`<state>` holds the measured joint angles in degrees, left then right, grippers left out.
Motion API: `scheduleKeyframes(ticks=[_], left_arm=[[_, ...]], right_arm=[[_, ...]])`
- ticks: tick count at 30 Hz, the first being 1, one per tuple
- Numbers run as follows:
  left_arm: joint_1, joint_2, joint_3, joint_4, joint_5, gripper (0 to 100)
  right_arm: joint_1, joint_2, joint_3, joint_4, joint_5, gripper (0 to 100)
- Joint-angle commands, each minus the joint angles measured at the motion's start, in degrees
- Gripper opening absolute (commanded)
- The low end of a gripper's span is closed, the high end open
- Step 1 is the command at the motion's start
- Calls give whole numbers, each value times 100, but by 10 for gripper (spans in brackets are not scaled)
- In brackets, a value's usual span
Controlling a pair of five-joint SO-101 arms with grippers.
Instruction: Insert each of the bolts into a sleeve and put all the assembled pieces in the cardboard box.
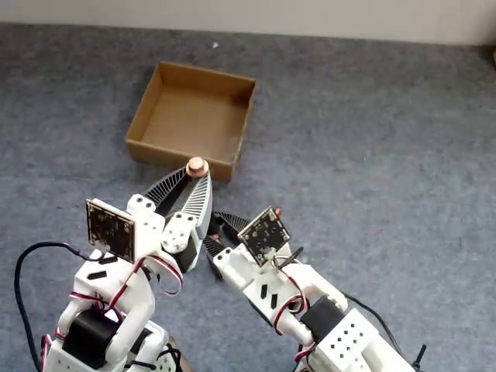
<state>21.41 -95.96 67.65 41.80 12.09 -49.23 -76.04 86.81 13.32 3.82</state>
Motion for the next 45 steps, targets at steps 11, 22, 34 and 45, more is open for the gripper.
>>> scheduleKeyframes(ticks=[11,22,34,45], left_arm=[[13,-75,-75,-132,62,5],[541,-655,-22,369,18,5],[426,-743,418,202,9,40],[-268,-752,259,299,26,159]], right_arm=[[198,-1182,-295,-127,26,5],[215,-1103,-321,-136,26,5],[224,-1112,-295,-127,26,5],[233,-1112,-259,-119,26,5]])
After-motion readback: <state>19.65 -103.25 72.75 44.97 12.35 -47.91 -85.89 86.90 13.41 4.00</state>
